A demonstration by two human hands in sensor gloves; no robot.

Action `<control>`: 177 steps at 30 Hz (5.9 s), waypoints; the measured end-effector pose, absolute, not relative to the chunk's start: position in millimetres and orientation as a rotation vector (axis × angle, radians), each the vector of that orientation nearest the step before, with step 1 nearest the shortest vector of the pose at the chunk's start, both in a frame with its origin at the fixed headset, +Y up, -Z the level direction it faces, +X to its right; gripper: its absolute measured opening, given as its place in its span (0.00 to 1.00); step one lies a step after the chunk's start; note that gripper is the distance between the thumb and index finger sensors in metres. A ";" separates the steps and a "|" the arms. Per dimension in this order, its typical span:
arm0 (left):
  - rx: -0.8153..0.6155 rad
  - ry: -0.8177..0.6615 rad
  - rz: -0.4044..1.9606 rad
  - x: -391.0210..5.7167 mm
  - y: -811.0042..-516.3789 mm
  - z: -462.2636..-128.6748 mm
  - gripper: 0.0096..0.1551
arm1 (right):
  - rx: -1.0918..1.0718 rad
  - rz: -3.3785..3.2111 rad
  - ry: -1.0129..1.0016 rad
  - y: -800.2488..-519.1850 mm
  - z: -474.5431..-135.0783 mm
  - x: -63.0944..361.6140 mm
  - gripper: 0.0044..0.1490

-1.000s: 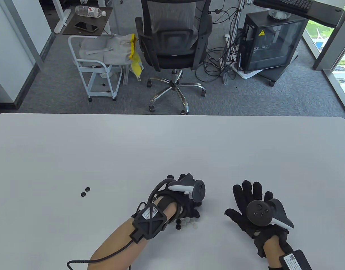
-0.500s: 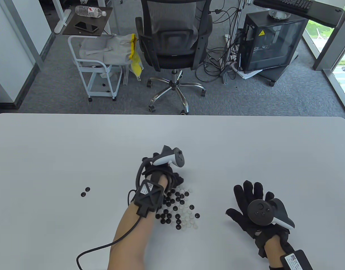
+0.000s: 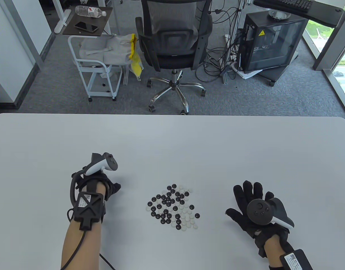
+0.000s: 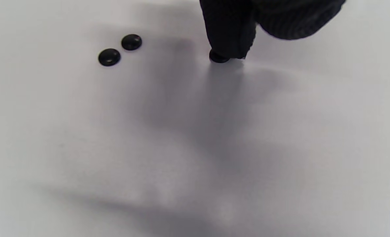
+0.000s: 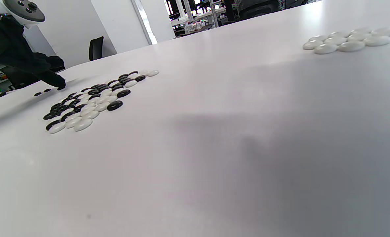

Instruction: Go stone sorting task

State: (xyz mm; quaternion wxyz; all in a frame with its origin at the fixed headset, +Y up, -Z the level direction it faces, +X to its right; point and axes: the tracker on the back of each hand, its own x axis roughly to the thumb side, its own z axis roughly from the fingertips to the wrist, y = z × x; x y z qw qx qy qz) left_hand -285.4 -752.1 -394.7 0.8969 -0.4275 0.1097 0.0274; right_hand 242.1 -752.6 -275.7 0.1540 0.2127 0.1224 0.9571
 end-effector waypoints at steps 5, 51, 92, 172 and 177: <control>-0.889 0.281 0.079 -312.6 -752.7 -382.5 0.38 | 0.609 2.746 0.366 -754.0 -276.2 241.2 0.57; -0.864 -0.460 0.081 -1.9 -778.7 -405.1 0.38 | 0.586 2.745 0.371 -755.7 -277.0 244.5 0.57; -0.863 0.350 0.246 -320.7 -746.8 -384.5 0.39 | 0.605 2.750 0.399 -755.0 -276.5 241.2 0.57; -0.832 0.185 0.105 -283.9 -725.5 -384.5 0.40 | 0.572 2.726 0.426 -749.1 -274.9 247.0 0.57; -0.826 -0.030 0.090 -225.8 -717.1 -389.1 0.39 | 0.574 2.729 0.427 -749.3 -275.1 246.7 0.57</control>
